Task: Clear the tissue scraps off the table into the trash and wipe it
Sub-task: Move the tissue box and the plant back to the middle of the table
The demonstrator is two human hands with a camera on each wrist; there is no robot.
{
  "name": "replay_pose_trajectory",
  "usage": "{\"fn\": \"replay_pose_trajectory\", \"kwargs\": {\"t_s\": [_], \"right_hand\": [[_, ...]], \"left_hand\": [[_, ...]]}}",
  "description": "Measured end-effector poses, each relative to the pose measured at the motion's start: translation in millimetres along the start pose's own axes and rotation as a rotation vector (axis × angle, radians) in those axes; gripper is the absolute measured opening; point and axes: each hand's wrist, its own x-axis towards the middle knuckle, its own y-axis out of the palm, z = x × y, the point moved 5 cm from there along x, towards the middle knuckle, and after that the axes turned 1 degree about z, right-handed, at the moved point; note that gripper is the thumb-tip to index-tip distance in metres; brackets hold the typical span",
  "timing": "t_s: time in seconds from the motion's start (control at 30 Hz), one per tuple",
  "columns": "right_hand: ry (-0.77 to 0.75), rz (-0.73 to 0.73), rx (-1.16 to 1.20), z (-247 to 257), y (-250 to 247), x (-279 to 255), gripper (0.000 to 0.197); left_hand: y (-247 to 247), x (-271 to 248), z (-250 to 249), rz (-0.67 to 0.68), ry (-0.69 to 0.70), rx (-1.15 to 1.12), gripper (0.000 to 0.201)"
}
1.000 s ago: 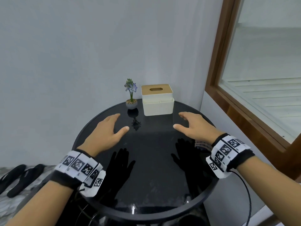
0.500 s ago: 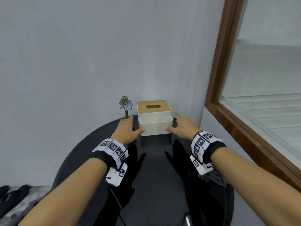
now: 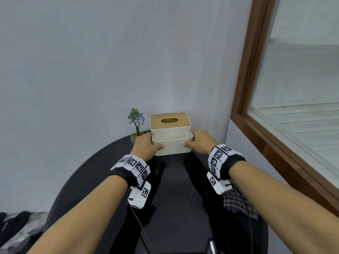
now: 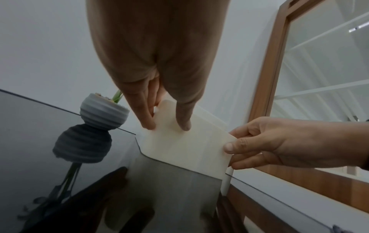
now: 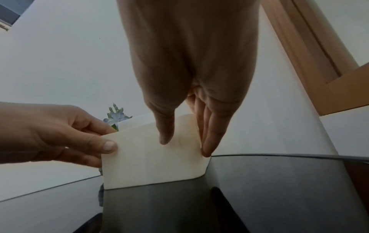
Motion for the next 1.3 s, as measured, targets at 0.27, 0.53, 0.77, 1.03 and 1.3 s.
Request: {"fn": "replay_pose_trajectory", "kwargs": {"t_s": [0.27,0.53,0.77,1.03,1.3], "right_hand": [[0.012,-0.038,-0.036,1,-5,-9,0.022],[-0.013,-0.003,-0.067,5,2,-44,0.038],[-0.035,0.000,-0.072,6,5,-88,0.040],[-0.014,-0.013,-0.067,5,9,-124,0.047],[-0.003,-0.002,-0.047,8,13,-137,0.050]], "left_hand": [[-11,-18,-9,-0.032,0.002,-0.026,0.037],[-22,-65,-8,-0.028,-0.001,-0.029,0.045],[-24,-109,-16,-0.004,0.012,0.038,0.043],[-21,-141,-18,0.026,-0.016,0.050,0.041],[-24,-156,-18,0.030,-0.038,0.040,0.043]]}}
